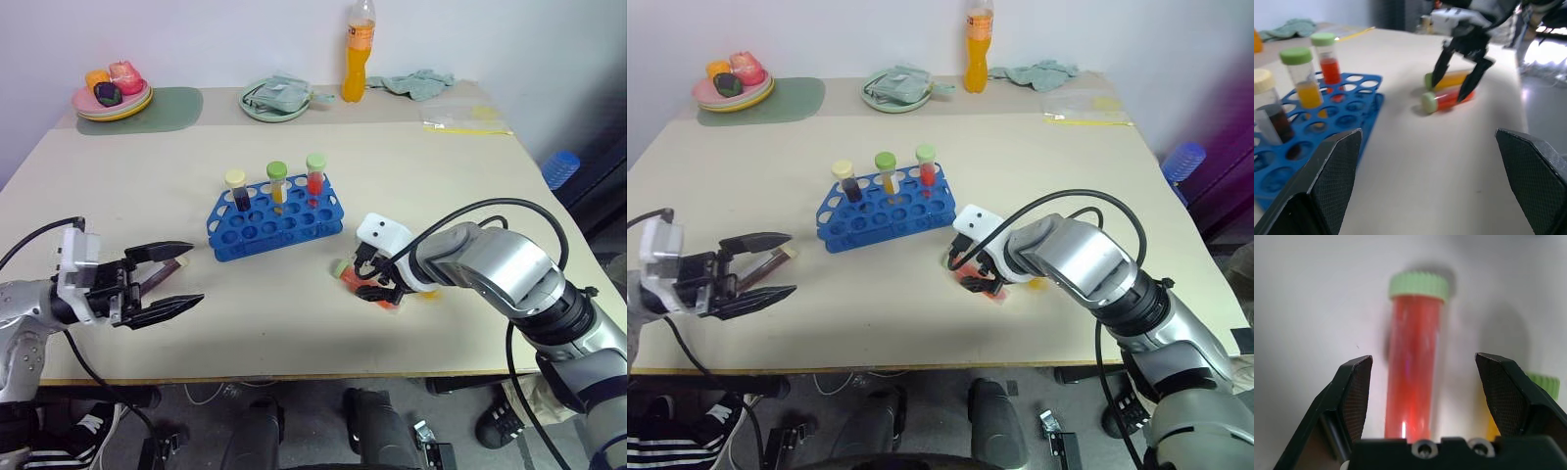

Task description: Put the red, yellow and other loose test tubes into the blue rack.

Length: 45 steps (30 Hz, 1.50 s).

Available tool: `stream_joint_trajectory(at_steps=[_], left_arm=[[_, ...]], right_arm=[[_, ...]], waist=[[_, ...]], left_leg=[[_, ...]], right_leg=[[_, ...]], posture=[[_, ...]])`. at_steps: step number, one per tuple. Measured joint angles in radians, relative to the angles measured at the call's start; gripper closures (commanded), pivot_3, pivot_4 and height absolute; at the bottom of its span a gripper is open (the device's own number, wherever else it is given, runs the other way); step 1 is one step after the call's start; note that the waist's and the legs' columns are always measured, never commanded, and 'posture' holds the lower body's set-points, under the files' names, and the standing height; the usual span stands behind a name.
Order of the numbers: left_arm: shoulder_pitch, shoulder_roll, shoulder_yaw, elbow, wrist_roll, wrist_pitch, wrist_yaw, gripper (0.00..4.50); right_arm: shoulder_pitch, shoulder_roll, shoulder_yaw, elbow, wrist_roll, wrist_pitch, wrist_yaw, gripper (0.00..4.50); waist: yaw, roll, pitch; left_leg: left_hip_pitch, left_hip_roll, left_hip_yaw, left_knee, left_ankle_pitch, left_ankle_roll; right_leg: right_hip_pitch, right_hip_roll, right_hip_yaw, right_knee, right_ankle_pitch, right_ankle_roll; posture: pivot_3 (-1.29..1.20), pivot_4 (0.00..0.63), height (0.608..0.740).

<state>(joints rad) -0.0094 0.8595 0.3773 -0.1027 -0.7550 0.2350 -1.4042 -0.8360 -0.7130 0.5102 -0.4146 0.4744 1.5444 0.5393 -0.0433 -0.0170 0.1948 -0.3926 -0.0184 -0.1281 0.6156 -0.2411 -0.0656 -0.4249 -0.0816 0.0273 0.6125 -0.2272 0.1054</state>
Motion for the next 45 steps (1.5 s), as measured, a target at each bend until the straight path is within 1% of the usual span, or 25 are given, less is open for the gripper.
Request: stream_joint_trajectory(at_steps=[4,7,13,16,19,20,21,24,27,30,33,34,37,38,41,42,45], left_arm=[[0.034,0.01,0.004,-0.049,-0.022,0.046,-0.011,0.0],[0.036,0.01,0.008,-0.064,-0.022,0.046,-0.008,0.0],[0.036,0.005,0.011,-0.07,-0.02,0.043,0.01,0.0],[0.036,0.003,0.011,-0.07,-0.018,0.039,0.014,0.0],[0.036,0.002,0.011,-0.07,-0.018,0.038,0.02,0.0],[0.036,0.001,0.011,-0.07,-0.018,0.038,0.022,0.0],[0.036,0.001,0.011,-0.07,-0.018,0.038,0.023,0.0],[0.037,0.001,0.011,-0.07,-0.018,0.038,0.029,0.0],[0.038,0.001,0.011,-0.07,-0.018,0.039,0.032,0.0],[0.037,0.001,0.011,-0.07,-0.018,0.039,0.036,0.0],[0.037,-0.006,0.017,-0.071,-0.018,0.039,0.052,0.0],[0.037,-0.01,0.024,-0.074,-0.019,0.039,0.058,0.0],[0.038,-0.019,0.035,-0.075,-0.019,0.039,0.074,0.0],[0.038,-0.022,0.038,-0.075,-0.019,0.039,0.08,0.0],[0.037,-0.033,0.04,-0.08,-0.02,0.039,0.099,0.0],[0.035,-0.037,0.042,-0.08,-0.02,0.039,0.105,0.0],[0.014,-0.047,0.041,-0.08,-0.02,0.039,0.123,0.0]], right_arm=[[0.047,0.032,-0.012,-0.018,0.001,0.054,-0.033,0.79],[0.055,0.038,-0.018,-0.022,-0.005,0.058,-0.062,0.79],[0.078,0.097,-0.05,-0.013,-0.018,0.064,-0.122,0.79],[0.08,0.105,-0.05,-0.014,-0.018,0.064,-0.132,1.58],[0.083,0.107,-0.049,-0.018,-0.018,0.064,-0.144,3.01],[0.083,0.107,-0.049,-0.019,-0.017,0.064,-0.145,3.57],[0.083,0.107,-0.049,-0.021,-0.016,0.064,-0.145,3.75],[0.08,0.103,-0.047,-0.021,-0.006,0.064,-0.136,3.75],[0.066,0.094,-0.045,-0.043,0.044,0.051,-0.071,3.75],[0.032,0.046,-0.04,-0.129,0.075,-0.093,0.038,3.75],[0.072,0.084,-0.132,-0.12,0.076,-0.28,0.084,3.75],[0.122,0.111,-0.179,-0.113,0.067,-0.395,0.095,3.75],[0.21,0.204,-0.272,-0.074,0.043,-0.655,0.105,3.75],[0.232,0.243,-0.31,-0.046,0.044,-0.711,0.102,3.75],[0.249,0.339,-0.402,0.042,0.06,-0.768,0.052,3.75],[0.251,0.381,-0.425,0.075,0.047,-0.82,0.024,3.75],[0.251,0.505,-0.433,0.186,-0.066,-1.023,-0.077,3.75]], waist=[[0.001,0.0,0.0],[0.0,0.0,0.0],[-0.001,0.0,0.0],[-0.001,0.0,0.0],[0.0,0.0,0.0],[0.0,0.0,0.0],[0.0,0.0,0.0],[0.0,0.0,0.0],[0.0,0.0,0.0],[-0.002,0.0,0.0],[0.0,-0.001,-0.001],[0.0,-0.003,-0.001],[0.001,-0.003,-0.001],[0.001,-0.003,-0.001],[0.0,-0.002,-0.001],[0.0,-0.002,-0.001],[-0.003,-0.002,-0.001]], left_leg=[[0.0,0.0,0.0,0.0,0.0,0.0],[0.0,0.0,0.0,0.0,0.0,0.0],[0.0,0.0,0.0,0.0,0.0,0.0],[0.0,0.0,0.0,0.0,0.0,0.0],[0.0,0.0,0.0,0.0,0.0,0.0],[0.0,0.0,0.0,0.0,0.0,0.0],[0.0,0.0,0.0,0.0,0.0,0.0],[0.0,0.0,0.0,0.0,0.0,0.0],[0.0,0.0,0.0,0.0,0.0,0.0],[0.0,0.0,0.0,0.0,0.0,0.0],[0.0,0.0,0.0,0.0,0.0,0.0],[0.0,0.0,0.0,0.0,0.0,0.0],[0.0,0.0,0.001,0.0,0.0,0.0],[0.0,0.0,0.001,0.001,0.0,0.0],[0.001,0.0,0.0,0.001,0.0,-0.001],[0.002,0.0,0.0,0.0,0.0,-0.001],[0.002,0.001,0.0,-0.001,0.0,-0.001]], right_leg=[[0.0,0.0,0.0,0.0,0.0,0.0],[0.0,0.0,0.0,0.0,0.0,0.0],[0.0,0.0,0.0,0.0,0.0,0.0],[0.0,0.0,0.0,0.0,0.0,0.0],[0.0,0.0,0.0,0.0,0.0,0.0],[0.0,0.0,0.0,0.0,0.0,0.0],[0.0,0.0,0.0,0.0,0.0,0.0],[0.0,0.0,0.0,0.0,0.0,0.0],[0.0,0.0,0.0,0.0,0.0,0.0],[0.0,0.0,0.0,0.0,0.0,0.001],[0.0,0.0,0.0,0.0,0.0,0.001],[0.0,0.0,0.0,0.0,0.0,0.001],[0.001,0.0,0.0,0.0,0.0,0.001],[0.001,0.0,0.0,0.0,0.0,0.001],[0.001,0.0,0.0,0.002,0.0,0.0],[0.001,0.001,0.0,0.002,0.0,0.0],[0.001,0.001,0.0,0.003,0.001,0.0]], posture=[[0.0,0.15,0.74],[0.0,0.15,0.74],[0.0,0.15,0.74],[0.0,0.15,0.74],[0.0,0.15,0.74],[0.0,0.15,0.74],[0.0,0.15,0.74],[0.0,0.15,0.74],[0.0,0.15,0.74],[0.0,0.15,0.74],[0.0,0.15,0.74],[0.0,0.15,0.74],[0.0,0.15,0.74],[0.0,0.15,0.74],[0.0,0.15,0.74],[0.0,0.15,0.74],[0.0,0.15,0.74]])
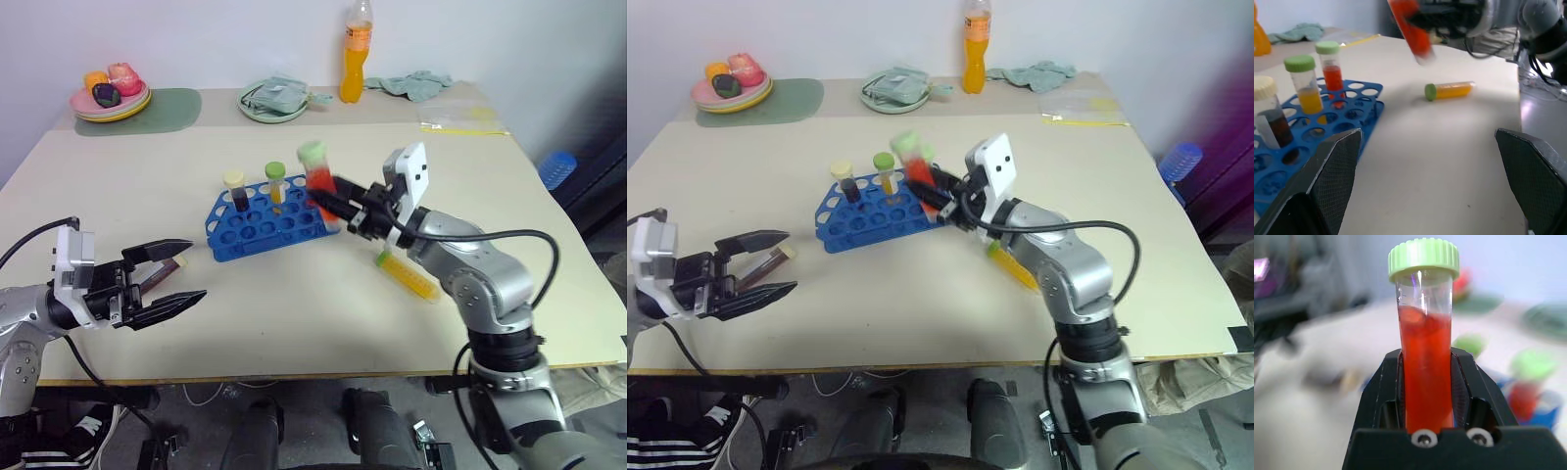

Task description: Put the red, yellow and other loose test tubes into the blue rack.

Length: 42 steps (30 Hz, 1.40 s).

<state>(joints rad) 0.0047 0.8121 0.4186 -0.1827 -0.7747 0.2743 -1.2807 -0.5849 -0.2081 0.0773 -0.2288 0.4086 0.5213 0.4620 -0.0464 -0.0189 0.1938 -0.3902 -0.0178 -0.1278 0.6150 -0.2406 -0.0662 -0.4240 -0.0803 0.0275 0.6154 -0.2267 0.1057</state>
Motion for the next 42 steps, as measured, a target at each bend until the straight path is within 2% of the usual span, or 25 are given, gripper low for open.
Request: stream_joint_trajectory(at_steps=[4,11,21,34,42], left_arm=[[-0.024,-0.002,-0.005,0.007,0.004,-0.003,0.007,0.0],[-0.084,-0.002,-0.023,0.053,0.035,-0.017,-0.001,0.0],[-0.091,-0.002,-0.025,0.067,0.047,-0.023,-0.016,0.0],[-0.08,-0.002,-0.021,0.072,0.047,-0.026,-0.024,0.0],[-0.057,0.0,-0.009,0.072,0.046,-0.026,-0.032,0.0]], right_arm=[[0.002,0.058,0.077,0.137,-0.142,-0.185,-0.044,3.75],[0.012,0.161,0.091,0.363,-0.267,-0.411,-0.145,3.75],[-0.012,0.199,0.048,0.563,-0.352,-0.56,-0.261,3.75],[-0.022,0.293,0.017,0.669,-0.368,-0.67,-0.336,3.75],[-0.027,0.313,0.016,0.749,-0.4,-0.776,-0.375,3.75]], waist=[[0.001,0.0,0.0],[0.002,0.0,0.0],[-0.001,0.0,0.0],[-0.001,0.0,0.0],[-0.002,0.0,0.0]], left_leg=[[0.0,0.0,0.0,0.0,0.0,0.0],[0.0,0.0,0.0,0.0,0.001,-0.001],[0.0,0.0,0.0,-0.001,0.001,-0.001],[0.001,0.0,0.0,0.0,0.001,-0.001],[0.001,0.0,0.0,0.0,0.001,-0.001]], right_leg=[[0.0,0.0,0.0,0.0,0.0,0.0],[0.0,0.0,0.0,0.0,0.0,0.0],[0.0,0.0,0.0,0.001,0.0,0.0],[0.0,0.0,0.001,0.002,0.0,0.0],[0.0,0.0,0.001,0.002,0.0,0.0]], posture=[[0.0,0.15,0.74],[0.0,0.15,0.74],[0.0,0.15,0.74],[0.0,0.15,0.74],[0.0,0.15,0.74]])
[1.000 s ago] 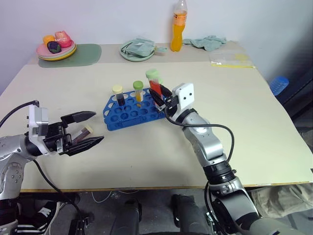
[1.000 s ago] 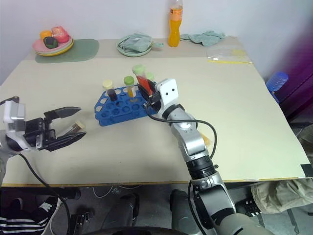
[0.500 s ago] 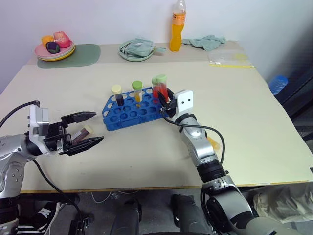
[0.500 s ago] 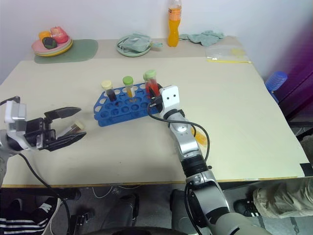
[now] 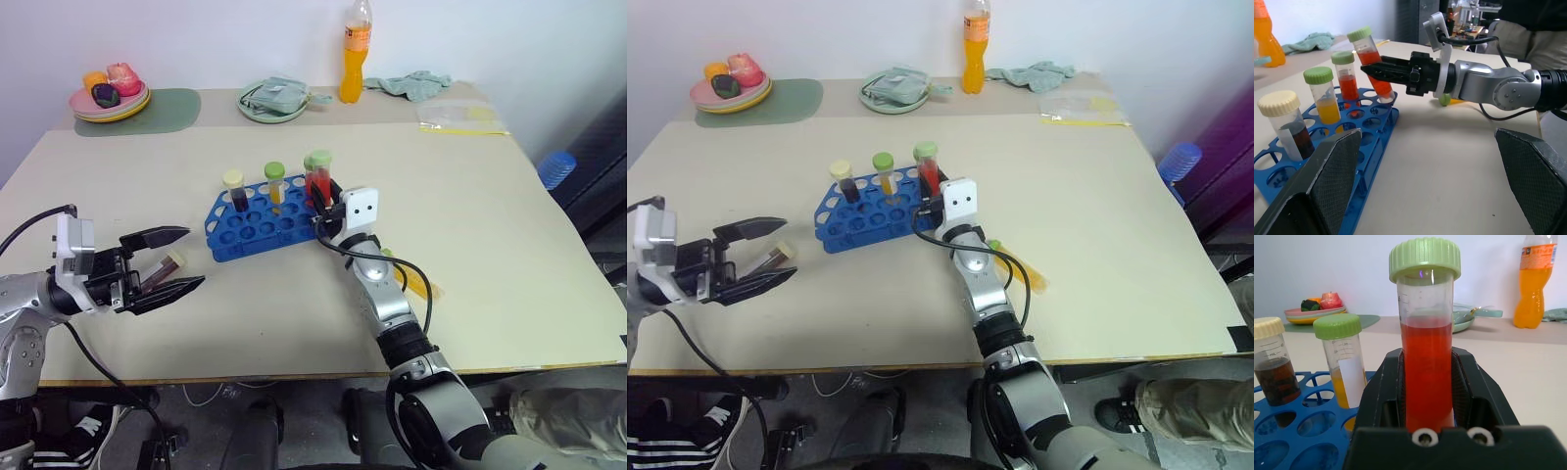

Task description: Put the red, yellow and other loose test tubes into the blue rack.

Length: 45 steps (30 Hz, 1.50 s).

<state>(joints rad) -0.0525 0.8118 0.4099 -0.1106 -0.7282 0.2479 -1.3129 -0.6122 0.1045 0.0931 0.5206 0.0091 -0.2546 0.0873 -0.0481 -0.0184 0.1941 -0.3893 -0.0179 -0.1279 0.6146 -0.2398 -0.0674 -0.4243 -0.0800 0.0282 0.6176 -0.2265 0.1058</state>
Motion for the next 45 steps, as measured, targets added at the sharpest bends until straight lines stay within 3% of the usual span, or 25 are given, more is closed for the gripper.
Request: stream_joint_trajectory(at_steps=[29,45], left_arm=[[0.016,0.006,0.017,0.023,0.0,-0.001,-0.032,0.0],[0.023,0.006,0.019,0.023,-0.001,-0.001,-0.032,0.0]], right_arm=[[-0.019,0.022,-0.02,0.213,-0.055,-0.311,-0.086,3.75],[-0.089,0.023,-0.019,0.347,-0.074,-0.379,-0.093,3.75]], waist=[[-0.001,0.0,0.0],[-0.016,0.0,0.0]], left_leg=[[0.001,0.0,0.0,0.0,0.001,-0.001],[0.004,0.0,0.0,0.0,0.001,-0.001]], right_leg=[[0.0,0.0,0.0,0.002,0.0,0.0],[0.003,0.0,0.001,0.003,0.0,0.0]], posture=[[0.0,0.15,0.74],[0.0,0.15,0.74]])
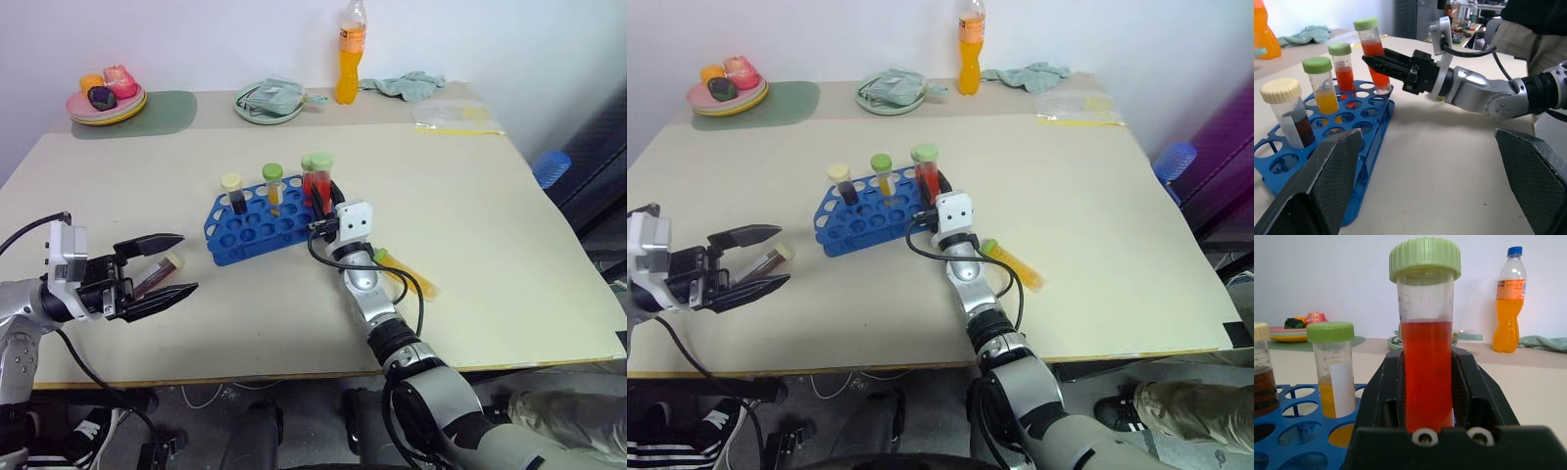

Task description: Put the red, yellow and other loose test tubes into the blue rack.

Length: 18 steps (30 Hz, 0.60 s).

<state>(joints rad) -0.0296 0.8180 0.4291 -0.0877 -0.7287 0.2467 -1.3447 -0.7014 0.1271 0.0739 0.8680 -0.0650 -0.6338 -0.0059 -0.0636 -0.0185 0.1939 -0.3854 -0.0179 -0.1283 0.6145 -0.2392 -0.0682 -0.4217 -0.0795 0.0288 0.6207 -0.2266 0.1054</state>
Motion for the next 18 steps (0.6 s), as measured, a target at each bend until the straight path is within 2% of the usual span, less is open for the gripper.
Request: stream_joint_trajectory(at_steps=[12,18], left_arm=[[0.017,0.0,0.009,-0.014,-0.001,0.001,0.013,0.0],[0.02,0.0,0.009,-0.015,-0.002,0.001,0.019,0.0]], right_arm=[[-0.051,0.0,0.001,0.103,-0.018,-0.005,-0.031,3.75],[-0.05,0.0,-0.004,0.121,-0.016,-0.003,-0.021,0.7]], waist=[[-0.005,0.001,0.0],[-0.007,0.001,0.001]], left_leg=[[0.012,0.0,-0.001,-0.002,0.0,0.0],[0.012,0.0,-0.001,-0.002,0.0,0.0]], right_leg=[[0.012,0.0,0.0,-0.002,-0.002,-0.003],[0.012,0.0,0.0,-0.002,-0.002,-0.003]], posture=[[0.0,0.15,0.74],[0.0,0.15,0.74]])
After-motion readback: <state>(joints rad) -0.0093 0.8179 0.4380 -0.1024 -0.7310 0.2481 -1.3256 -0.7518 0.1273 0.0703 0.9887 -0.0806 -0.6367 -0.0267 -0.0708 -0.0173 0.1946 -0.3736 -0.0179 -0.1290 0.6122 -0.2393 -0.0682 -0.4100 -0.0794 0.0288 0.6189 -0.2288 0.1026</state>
